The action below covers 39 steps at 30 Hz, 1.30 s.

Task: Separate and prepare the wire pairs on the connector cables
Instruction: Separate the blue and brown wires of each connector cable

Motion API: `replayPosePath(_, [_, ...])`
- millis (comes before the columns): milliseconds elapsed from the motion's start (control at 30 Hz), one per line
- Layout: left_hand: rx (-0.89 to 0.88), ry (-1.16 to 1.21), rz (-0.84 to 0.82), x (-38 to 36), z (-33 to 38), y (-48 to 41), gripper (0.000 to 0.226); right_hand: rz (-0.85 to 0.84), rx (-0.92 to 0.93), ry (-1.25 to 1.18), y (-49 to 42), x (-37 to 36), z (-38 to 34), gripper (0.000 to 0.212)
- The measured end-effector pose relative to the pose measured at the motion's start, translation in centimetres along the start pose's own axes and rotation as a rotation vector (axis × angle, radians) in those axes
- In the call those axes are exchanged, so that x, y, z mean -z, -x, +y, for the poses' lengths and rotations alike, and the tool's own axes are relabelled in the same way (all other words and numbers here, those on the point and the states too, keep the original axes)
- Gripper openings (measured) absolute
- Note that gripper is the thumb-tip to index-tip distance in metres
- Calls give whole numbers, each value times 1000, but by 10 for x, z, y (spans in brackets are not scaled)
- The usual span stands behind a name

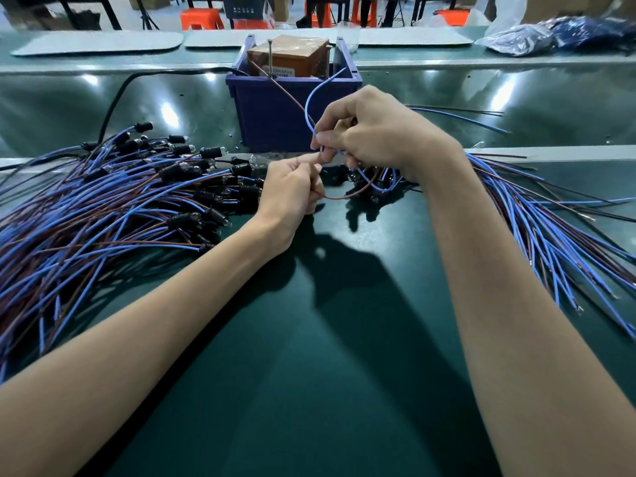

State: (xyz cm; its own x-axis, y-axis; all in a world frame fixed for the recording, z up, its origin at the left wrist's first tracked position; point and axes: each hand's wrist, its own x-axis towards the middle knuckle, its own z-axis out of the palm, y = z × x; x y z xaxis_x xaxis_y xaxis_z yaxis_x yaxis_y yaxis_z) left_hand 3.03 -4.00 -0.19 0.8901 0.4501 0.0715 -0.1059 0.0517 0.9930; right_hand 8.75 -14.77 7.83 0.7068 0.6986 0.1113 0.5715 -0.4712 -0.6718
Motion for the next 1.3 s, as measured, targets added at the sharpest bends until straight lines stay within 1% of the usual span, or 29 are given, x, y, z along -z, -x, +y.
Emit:
replayPosePath(67, [-14,-9,-15,1,0,0,40,-21,27,1,1,0,-1,13])
replayPosePath(167, [-25,-17,-42,2,0,1,56,-52,64,9,1,0,-3,11])
replayPosePath(200, [-24,-18,-47,2,-1,1,56,-63,76,13,2,0,-3,11])
replayPosePath(300, [-27,-19,-52,2,-1,1,42,-88,104,5,2,1,-4,11])
replayPosePath(367, [-32,-22,-49,2,-2,0,40,-103,118,-3,2,1,-5,11])
replayPosePath(600, [-42,-35,-66,4,-4,0,45,-121,151,-49,4,2,-10,10])
replayPosePath(767, [-51,-31,-91,4,-4,-1,43,-133,181,-37,5,2,-14,11])
replayPosePath(900, [-61,-41,-108,4,-4,-1,58,-147,193,-32,8,3,-16,11])
replayPosePath(967, [-59,-41,-118,4,-3,-1,60,-152,194,-37,8,3,-16,11])
replayPosePath(1133, [-60,-35,-113,3,-2,0,59,-165,188,-27,8,3,-17,13])
replayPosePath(1300, [-70,-43,-114,3,-2,1,47,-174,173,-44,9,4,-17,11])
